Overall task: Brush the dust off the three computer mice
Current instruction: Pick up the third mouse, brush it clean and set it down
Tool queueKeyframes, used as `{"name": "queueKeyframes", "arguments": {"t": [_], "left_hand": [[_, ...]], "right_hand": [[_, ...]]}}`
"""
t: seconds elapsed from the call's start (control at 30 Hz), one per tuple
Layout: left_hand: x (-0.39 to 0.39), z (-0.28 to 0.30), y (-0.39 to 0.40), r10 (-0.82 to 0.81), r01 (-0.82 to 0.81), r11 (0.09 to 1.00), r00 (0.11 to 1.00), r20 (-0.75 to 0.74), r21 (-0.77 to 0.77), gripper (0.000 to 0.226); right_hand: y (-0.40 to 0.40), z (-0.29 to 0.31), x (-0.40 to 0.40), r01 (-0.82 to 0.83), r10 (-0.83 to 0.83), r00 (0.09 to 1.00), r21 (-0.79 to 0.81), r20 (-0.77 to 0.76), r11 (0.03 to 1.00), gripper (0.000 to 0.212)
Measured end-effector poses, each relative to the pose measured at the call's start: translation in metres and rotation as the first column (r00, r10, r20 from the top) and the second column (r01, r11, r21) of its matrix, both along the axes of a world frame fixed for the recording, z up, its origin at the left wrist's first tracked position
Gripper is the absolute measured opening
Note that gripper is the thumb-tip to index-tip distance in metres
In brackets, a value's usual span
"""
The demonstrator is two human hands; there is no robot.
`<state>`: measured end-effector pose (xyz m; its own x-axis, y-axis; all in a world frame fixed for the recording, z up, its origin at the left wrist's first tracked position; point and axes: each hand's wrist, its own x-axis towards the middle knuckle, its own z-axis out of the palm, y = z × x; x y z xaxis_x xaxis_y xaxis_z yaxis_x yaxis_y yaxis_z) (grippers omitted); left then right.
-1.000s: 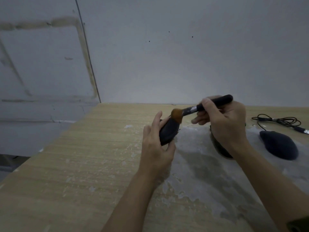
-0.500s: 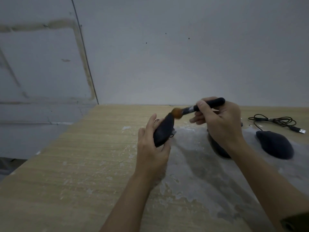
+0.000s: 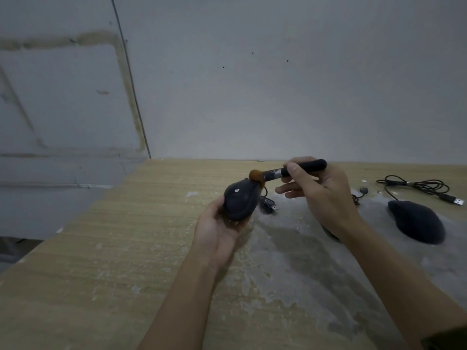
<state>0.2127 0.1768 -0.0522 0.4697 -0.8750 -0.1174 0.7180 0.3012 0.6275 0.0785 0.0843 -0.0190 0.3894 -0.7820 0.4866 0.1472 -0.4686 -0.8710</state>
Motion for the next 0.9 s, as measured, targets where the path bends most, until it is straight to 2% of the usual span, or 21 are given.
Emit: {"name": "queueKeyframes", "arguments": {"t": [0.13,0.23,0.3,0.33,0.47,0.57,0.77,0.83,0.9], "left_hand": [[0.004,-0.003,-0.002,-0.009,0.009,1.0,1.0,-0.006,-0.016,0.024],[0.009,-0.007,-0.002,0.013,-0.015,0.999,0.997,-0.074,-0.035,0.028],[0.01,-0.007,-0.001,0.02,-0.025,0.998,0.995,-0.093,-0.051,0.026],[0.011,-0.007,0.0,0.023,-0.03,0.997,0.994,-0.103,-0.067,0.024],[0.014,-0.006,0.002,0.004,-0.017,0.996,0.989,-0.147,-0.089,0.024],[0.016,-0.007,0.003,-0.039,0.034,0.998,0.993,-0.11,-0.045,0.021],[0.014,-0.005,0.002,-0.052,0.049,0.999,0.989,-0.136,-0.022,0.024],[0.016,-0.005,0.003,-0.092,0.087,0.995,0.979,-0.181,-0.04,0.025],[0.017,-0.004,0.006,-0.152,0.139,0.988,0.966,-0.207,-0.074,0.032]], "right_hand": [[0.006,0.003,-0.001,-0.039,0.039,0.999,-0.074,0.008,0.997,0.009],[0.015,0.006,-0.004,-0.206,0.206,0.979,-0.123,-0.011,0.971,0.013],[0.017,0.007,-0.005,-0.293,0.284,0.955,-0.131,-0.089,0.947,0.014],[0.016,0.007,-0.005,-0.284,0.272,0.958,-0.143,-0.094,0.948,0.014],[0.011,0.009,-0.006,-0.156,0.171,0.981,-0.147,0.095,0.977,0.015],[0.015,0.006,-0.004,-0.269,0.272,0.962,-0.109,0.01,0.957,0.019],[0.017,0.004,0.001,-0.393,0.388,0.918,-0.062,-0.077,0.917,0.016],[0.014,0.004,0.001,-0.3,0.3,0.954,-0.058,-0.006,0.952,0.01],[0.006,0.002,0.0,-0.088,0.094,0.993,-0.074,0.072,0.993,0.008]]}}
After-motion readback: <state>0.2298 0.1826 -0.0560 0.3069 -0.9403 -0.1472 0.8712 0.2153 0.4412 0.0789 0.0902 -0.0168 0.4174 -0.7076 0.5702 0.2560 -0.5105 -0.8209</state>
